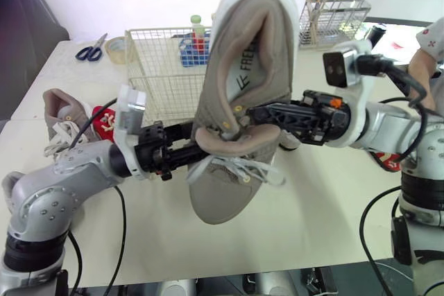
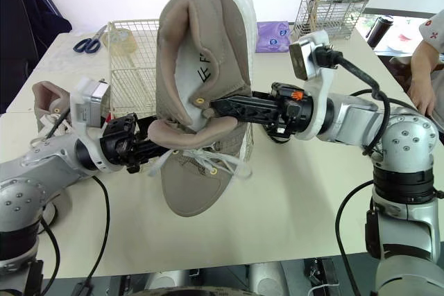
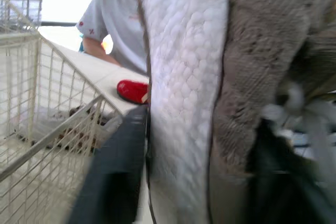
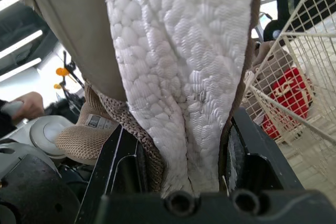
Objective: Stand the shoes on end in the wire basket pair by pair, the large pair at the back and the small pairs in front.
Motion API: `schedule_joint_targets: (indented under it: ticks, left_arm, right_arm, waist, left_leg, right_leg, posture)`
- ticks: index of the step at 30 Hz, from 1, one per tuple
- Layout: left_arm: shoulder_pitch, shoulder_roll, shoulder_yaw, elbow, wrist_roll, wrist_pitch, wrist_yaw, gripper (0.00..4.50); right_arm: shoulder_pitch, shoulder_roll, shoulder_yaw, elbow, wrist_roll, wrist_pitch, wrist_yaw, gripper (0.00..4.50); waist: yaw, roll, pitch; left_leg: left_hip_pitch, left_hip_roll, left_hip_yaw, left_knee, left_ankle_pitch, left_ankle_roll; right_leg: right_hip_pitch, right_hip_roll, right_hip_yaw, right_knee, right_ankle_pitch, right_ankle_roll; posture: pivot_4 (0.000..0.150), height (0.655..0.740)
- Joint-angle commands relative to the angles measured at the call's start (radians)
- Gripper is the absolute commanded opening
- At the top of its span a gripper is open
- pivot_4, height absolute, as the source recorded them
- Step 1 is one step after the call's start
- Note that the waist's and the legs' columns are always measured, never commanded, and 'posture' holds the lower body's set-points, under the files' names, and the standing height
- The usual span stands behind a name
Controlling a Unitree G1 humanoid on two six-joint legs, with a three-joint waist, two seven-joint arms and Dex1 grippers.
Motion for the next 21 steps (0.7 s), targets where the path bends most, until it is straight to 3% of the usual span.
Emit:
schedule_joint_targets:
  ticks: [1, 4, 11, 16, 21]
  left_arm:
    - [0.008, 0.023, 0.034, 0.007, 0.037, -0.006, 0.025, 4.45]
    - [0.045, 0.069, 0.095, -0.018, -0.015, 0.014, 0.016, 4.49]
    - [0.212, 0.225, 0.402, -0.04, -0.295, 0.055, 0.042, 4.49]
    - [0.295, 0.271, 0.481, -0.078, -0.357, 0.059, 0.083, 4.49]
    - [0.361, 0.27, 0.495, -0.123, -0.4, 0.04, 0.126, 4.49]
  right_arm:
    - [-0.05, -0.015, -0.045, -0.051, 0.02, -0.013, 0.087, 1.29]
    - [-0.088, -0.038, -0.063, -0.026, -0.021, -0.024, 0.126, 1.29]
    - [-0.304, -0.11, -0.093, 0.221, -0.31, -0.155, 0.351, 1.29]
    - [-0.479, -0.009, -0.062, 0.491, -0.613, -0.466, 0.451, 1.29]
    - [-0.724, 0.076, -0.002, 0.853, -0.784, -0.592, 0.71, 1.29]
  waist:
    - [0.001, 0.0, 0.0]
    - [-0.001, 0.0, 0.0]
    - [-0.006, 0.0, 0.001]
    - [-0.009, 0.001, 0.002]
    - [-0.021, 0.002, 0.003]
  left_leg:
    - [0.0, 0.0, 0.0, 0.0, 0.0, 0.0]
    - [0.0, 0.0, 0.0, 0.0, 0.0, 0.0]
    - [-0.001, 0.001, 0.001, -0.002, 0.0, 0.0]
    - [-0.001, 0.001, 0.002, -0.002, 0.0, 0.0]
    - [-0.003, 0.0, 0.003, -0.005, 0.0, 0.0]
  right_leg:
    - [0.0, 0.0, 0.0, 0.0, 0.0, 0.0]
    - [0.0, 0.0, 0.0, -0.001, 0.0, 0.0]
    - [-0.003, 0.0, 0.0, -0.001, 0.0, -0.001]
    - [-0.002, 0.0, 0.001, -0.004, -0.002, -0.003]
    - [-0.003, 0.0, 0.001, -0.006, 0.0, 0.0]
  posture:
    - [0.15, 0.74]
    - [0.15, 0.74]
    - [0.15, 0.74]
    - [0.15, 0.74]
    - [0.15, 0.74]
